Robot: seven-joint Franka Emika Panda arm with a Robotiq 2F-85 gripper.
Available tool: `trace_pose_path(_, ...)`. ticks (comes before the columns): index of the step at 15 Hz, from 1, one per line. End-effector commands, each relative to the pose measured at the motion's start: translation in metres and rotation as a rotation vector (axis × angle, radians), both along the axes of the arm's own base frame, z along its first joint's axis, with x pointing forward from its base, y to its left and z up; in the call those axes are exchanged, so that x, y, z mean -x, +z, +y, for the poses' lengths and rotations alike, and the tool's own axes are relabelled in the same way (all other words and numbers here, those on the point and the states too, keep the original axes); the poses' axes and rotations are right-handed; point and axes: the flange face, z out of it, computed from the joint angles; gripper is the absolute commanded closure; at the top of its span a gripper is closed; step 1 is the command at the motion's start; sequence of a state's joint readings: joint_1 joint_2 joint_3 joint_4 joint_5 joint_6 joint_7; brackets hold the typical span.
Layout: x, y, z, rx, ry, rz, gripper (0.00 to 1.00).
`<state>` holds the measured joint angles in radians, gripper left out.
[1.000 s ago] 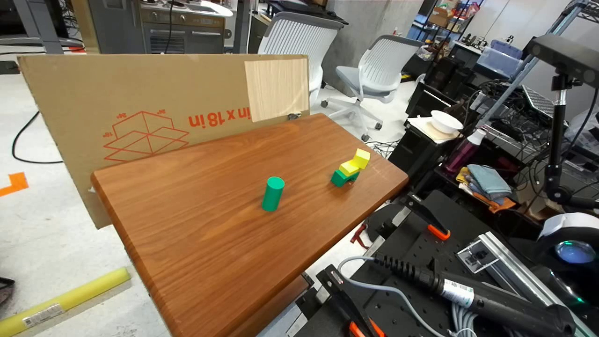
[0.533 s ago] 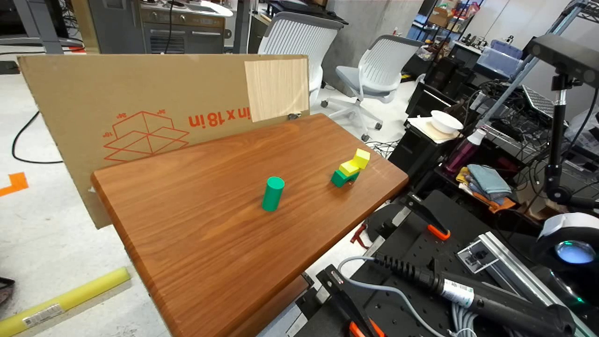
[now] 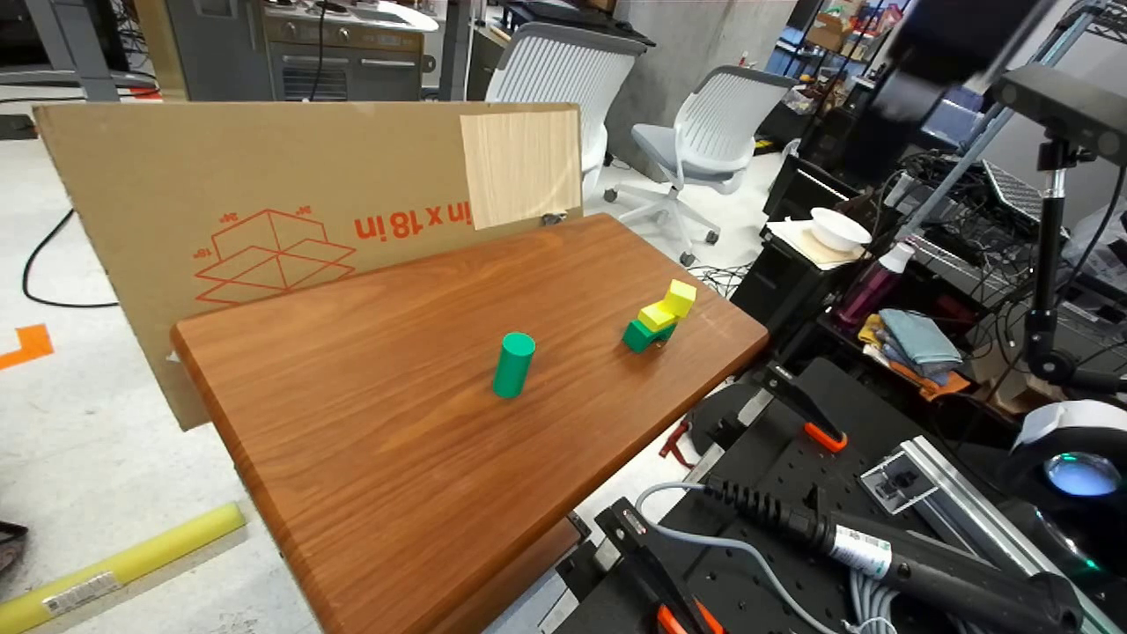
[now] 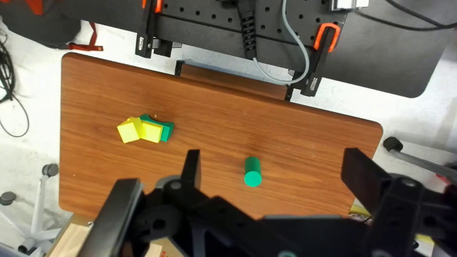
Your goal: Put the green block on the yellow blocks
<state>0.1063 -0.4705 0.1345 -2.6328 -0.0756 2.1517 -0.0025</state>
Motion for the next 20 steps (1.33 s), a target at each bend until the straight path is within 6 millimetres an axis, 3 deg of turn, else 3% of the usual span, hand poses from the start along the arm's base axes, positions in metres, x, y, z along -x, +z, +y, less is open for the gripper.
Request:
trace_pose_path(1, -0.035, -0.078, -0.011, -0.032, -0.049, 0.016, 0.00)
trace_pose_path(5, -0.062, -0.159, -0.016, -0.070, -0.074, 0.049, 0.00)
trace_pose_path(9, -0.103, -0.219, -0.020, -0.127, -0.094, 0.039, 0.00)
trace_pose_path(14, -0.146, -0.263, -0.012, -0.170, -0.121, 0.052, 0.00)
trace_pose_path(20, -0.168, -0.281, 0.008, -0.183, -0.080, 0.049, 0.00)
